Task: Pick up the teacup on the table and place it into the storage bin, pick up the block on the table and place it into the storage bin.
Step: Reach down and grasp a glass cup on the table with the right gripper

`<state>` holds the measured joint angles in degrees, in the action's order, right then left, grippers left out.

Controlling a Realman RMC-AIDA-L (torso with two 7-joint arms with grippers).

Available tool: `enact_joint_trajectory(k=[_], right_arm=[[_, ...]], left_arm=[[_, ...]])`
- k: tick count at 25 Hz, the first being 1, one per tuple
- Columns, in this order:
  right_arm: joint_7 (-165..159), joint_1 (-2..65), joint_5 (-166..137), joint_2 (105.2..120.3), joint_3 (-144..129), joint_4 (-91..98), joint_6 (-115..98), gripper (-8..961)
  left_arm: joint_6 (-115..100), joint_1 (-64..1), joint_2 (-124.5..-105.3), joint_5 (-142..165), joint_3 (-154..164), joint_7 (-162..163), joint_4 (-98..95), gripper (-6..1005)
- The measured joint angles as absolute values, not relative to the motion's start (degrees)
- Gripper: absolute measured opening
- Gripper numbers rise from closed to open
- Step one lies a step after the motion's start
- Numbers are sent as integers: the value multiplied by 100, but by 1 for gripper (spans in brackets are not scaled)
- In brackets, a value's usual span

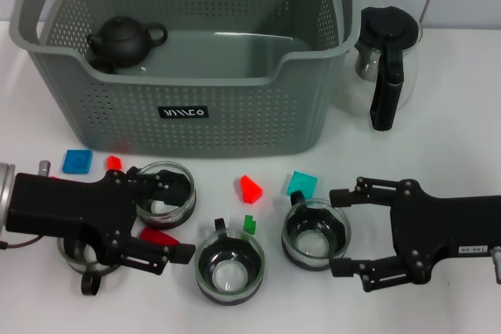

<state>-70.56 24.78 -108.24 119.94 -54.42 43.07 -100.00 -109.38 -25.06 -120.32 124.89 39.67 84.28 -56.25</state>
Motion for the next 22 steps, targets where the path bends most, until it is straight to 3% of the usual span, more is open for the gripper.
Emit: enact_joint_trajectory(k=[22], right_arm=[[-7364,2549,-10915,11997,-5343,4315,-9911,910]], left_arm=[[-10934,-2513,-11993,12479,3905,8763,-5685,875]])
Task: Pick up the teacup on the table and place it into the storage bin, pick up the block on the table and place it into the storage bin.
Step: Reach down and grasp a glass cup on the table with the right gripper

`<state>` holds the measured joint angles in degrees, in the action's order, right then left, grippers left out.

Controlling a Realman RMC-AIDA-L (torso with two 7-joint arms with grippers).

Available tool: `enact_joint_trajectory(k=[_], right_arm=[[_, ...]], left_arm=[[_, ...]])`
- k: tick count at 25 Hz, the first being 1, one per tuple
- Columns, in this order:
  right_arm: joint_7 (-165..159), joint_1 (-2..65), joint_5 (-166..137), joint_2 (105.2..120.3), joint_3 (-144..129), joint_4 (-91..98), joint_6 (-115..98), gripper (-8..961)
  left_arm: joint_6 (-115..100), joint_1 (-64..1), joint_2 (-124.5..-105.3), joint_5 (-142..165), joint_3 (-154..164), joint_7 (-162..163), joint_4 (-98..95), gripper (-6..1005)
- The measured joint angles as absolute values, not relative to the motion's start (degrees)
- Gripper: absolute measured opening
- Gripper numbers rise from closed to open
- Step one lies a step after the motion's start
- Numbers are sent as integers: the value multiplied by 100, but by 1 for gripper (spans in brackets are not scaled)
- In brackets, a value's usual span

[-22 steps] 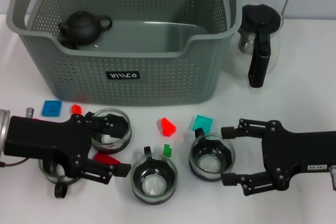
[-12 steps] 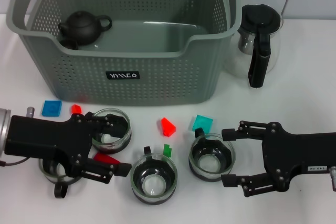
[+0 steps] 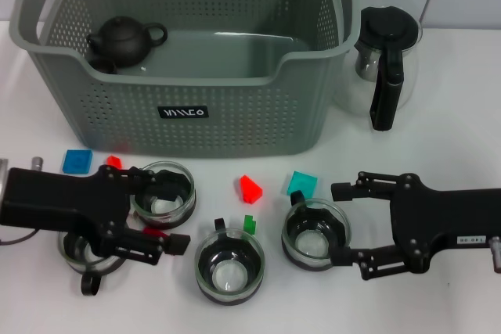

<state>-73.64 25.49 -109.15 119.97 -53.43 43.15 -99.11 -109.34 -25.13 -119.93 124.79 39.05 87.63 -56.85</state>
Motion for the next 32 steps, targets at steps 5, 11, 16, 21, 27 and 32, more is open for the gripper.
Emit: enact_joint_trajectory(k=[5,11,16,21,27,32], right_arm=[[-7892,2616,-10893,11971,-5321,4488,-9943,903],[-9500,2727,-11020,11698,-5283,4748,-10217,895],[-10581,2950,-11561,11400,-5287,5289,-10776,888],[-11082,3511,-12424,11403,-5315,5761,-11266,881],[-11177,4488,-13621,11608,-5548,5903,-11267,873],[-11097,5137,-14201,11895,-6102,5856,-11015,866]], left_arm=[[-11103,-2565,-11912,12449,3698,9113,-5705,875],[-11106,-2596,-11874,12474,3522,9200,-5710,875],[-11010,-2610,-11842,12485,3470,9208,-5692,875],[-10866,-2631,-11835,12489,3470,9206,-5645,875],[-10773,-2637,-11843,12490,3473,9202,-5631,876],[-10631,-2633,-11878,12490,3482,9183,-5568,876]])
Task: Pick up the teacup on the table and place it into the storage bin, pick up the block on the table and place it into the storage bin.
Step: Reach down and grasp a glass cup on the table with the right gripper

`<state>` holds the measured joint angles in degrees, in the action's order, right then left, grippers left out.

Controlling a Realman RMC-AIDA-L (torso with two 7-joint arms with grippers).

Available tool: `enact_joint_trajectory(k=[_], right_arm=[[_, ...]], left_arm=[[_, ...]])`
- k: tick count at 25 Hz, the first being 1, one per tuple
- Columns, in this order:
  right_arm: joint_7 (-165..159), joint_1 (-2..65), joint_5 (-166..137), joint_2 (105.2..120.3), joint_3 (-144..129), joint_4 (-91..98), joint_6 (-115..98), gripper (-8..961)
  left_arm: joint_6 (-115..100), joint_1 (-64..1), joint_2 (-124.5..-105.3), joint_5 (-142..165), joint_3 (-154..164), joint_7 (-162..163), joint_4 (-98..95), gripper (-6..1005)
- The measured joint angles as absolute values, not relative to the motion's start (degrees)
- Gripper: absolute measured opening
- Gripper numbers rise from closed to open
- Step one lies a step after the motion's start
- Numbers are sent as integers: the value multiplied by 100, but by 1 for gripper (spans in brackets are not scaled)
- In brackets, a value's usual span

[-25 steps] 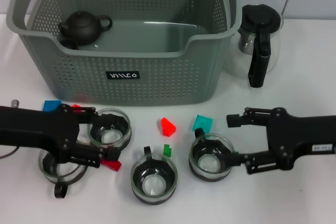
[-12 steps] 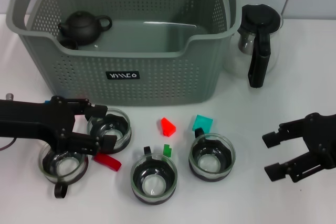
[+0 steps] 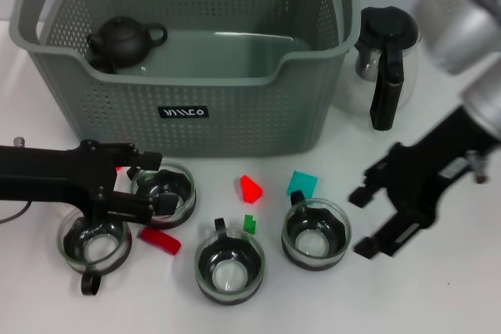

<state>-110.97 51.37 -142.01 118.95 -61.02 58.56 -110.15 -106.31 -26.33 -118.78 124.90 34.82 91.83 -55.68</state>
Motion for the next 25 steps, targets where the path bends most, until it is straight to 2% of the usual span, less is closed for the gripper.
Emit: enact_joint_trajectory(k=[3,6,12,25], right_arm=[[-11150,5311,-14259,12018,-6604,5847,-10704,862],[-11259,5385,-14213,12056,-7206,5843,-10385,857],[-11422,5410,-14110,12075,-8056,5863,-9983,740],[-11464,5268,-13936,12079,-8941,5783,-9392,717]], left_arm=[[-10574,-2643,-11882,12464,3476,9169,-5500,876],[-10476,-2644,-11883,12435,3474,9166,-5479,876],[-10256,-2665,-11883,12423,3472,9157,-5355,876],[-10254,-2570,-11822,12475,3352,9137,-5252,876]])
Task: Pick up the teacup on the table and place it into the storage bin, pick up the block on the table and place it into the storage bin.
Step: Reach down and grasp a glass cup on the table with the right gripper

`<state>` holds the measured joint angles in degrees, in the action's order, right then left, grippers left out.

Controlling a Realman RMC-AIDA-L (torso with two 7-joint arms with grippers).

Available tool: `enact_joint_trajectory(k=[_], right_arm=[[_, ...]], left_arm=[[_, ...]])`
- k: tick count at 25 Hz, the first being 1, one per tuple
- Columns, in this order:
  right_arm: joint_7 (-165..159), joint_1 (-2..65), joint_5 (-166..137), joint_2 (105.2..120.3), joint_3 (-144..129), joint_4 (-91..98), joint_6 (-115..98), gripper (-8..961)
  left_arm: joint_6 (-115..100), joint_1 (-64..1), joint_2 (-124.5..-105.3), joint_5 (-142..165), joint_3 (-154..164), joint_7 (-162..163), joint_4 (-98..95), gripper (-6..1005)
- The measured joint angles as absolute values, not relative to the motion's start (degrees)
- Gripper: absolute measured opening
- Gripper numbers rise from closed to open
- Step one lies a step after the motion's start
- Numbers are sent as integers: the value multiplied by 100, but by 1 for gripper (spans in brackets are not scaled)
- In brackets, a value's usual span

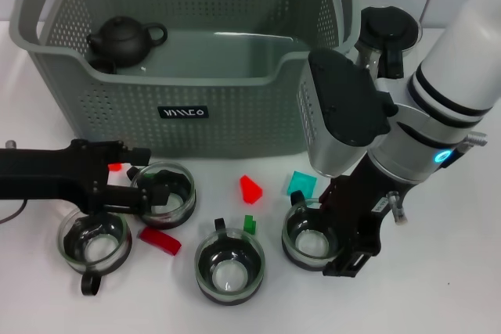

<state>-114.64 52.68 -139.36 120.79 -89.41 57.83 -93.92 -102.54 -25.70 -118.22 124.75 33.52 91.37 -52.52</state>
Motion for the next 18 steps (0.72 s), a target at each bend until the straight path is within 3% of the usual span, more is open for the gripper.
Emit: enact_joint_trajectory(k=[18], right_arm=[[-11468,5259,-13719,12091,-9902,5505,-8578,654]], left_arm=[[-10205,-2566,-11821,12552,3322,9132,-5238,875]])
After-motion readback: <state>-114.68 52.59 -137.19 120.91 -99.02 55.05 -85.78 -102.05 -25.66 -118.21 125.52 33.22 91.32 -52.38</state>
